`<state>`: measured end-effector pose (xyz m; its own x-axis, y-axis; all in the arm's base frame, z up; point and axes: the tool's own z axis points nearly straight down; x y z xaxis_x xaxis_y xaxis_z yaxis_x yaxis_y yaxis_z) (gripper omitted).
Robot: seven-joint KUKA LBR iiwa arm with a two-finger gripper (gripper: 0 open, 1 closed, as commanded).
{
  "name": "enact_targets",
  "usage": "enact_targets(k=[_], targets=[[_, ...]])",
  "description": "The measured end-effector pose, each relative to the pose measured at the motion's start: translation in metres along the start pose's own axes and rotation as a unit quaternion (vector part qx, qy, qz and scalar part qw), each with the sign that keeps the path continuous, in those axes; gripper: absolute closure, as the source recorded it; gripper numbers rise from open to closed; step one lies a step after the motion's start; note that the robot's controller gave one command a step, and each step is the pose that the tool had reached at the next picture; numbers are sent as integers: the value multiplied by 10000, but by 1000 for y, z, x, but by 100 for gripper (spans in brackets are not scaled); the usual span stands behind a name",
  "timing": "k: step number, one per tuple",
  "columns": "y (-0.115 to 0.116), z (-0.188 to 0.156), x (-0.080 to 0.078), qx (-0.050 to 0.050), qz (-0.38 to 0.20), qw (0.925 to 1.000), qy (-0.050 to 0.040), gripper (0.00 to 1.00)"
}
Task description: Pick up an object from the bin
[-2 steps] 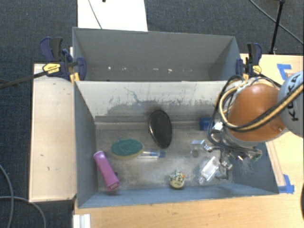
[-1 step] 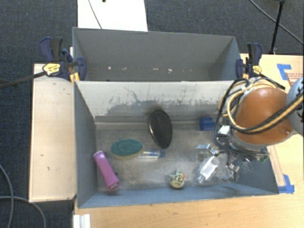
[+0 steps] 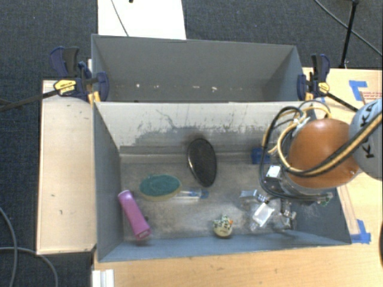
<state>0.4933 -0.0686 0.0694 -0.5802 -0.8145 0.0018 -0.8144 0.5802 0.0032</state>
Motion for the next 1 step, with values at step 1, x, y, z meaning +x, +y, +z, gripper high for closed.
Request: enact_targets(k=[1], targets=[[0,0,0,1,-3,10000,-4,0]])
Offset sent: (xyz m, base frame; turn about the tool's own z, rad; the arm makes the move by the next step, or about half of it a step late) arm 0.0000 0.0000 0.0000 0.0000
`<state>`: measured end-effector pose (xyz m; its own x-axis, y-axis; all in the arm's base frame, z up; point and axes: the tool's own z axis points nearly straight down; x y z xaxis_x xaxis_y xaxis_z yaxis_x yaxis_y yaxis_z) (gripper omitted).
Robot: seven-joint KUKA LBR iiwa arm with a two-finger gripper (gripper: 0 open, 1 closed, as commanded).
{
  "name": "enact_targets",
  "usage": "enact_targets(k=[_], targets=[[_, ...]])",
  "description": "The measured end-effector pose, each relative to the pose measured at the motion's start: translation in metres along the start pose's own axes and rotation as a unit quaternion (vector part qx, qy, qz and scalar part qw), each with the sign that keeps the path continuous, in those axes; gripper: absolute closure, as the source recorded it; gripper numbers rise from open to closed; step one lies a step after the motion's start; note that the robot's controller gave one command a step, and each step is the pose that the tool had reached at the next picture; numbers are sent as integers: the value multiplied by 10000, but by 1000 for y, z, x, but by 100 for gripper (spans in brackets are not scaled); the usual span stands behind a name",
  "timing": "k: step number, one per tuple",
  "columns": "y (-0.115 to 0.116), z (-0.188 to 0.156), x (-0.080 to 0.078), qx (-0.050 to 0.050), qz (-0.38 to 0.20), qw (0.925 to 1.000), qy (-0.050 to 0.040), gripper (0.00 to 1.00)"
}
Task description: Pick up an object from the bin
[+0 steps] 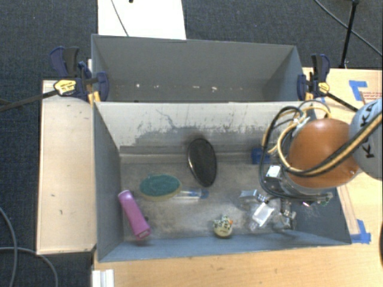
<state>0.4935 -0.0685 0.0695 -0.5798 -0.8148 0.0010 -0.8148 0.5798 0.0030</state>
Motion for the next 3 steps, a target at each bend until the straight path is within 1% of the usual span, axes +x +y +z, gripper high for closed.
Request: enact_targets(k=[1,2,3], targets=[[0,0,0,0,-9,10000,0,100],[-2,-80,-1,53,14,10000,-29,100],[-2,-87,-2,31,51,10000,-21,100]])
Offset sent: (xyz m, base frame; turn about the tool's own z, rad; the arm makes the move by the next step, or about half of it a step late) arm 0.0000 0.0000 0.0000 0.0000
